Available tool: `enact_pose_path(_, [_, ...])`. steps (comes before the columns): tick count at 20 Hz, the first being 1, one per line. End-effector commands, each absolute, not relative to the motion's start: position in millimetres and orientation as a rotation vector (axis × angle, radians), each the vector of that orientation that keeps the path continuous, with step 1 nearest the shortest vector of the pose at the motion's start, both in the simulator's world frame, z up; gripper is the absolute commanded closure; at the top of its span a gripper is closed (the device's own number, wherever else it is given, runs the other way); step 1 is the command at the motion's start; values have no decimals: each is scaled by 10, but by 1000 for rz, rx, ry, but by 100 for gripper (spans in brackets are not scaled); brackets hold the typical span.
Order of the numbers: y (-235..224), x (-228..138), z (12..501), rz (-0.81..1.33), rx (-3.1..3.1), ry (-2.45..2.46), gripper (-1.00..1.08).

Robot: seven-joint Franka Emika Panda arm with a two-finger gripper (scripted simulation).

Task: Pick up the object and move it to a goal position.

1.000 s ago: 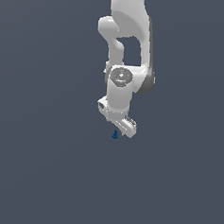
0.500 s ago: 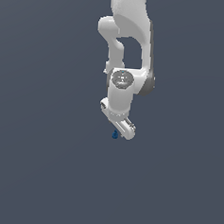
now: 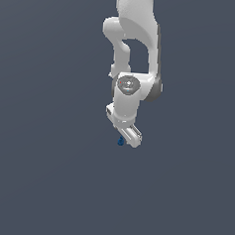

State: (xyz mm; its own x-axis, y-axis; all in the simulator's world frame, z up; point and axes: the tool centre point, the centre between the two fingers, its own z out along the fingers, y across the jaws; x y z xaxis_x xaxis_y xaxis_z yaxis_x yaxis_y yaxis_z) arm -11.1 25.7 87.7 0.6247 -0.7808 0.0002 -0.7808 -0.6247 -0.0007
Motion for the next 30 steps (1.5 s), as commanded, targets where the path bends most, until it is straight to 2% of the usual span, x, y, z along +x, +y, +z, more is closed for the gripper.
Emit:
enact_pose_path(1, [255,-117,792,1,-2831,1362,-92])
enact_pose_path(12, [255,-115,425,0,-2829,1367,-92])
enact_pose_path(13, [255,-115,425,0,-2829,1367,108])
enact_pose_path(30, [228,-112,572,0,-2829,1367,108])
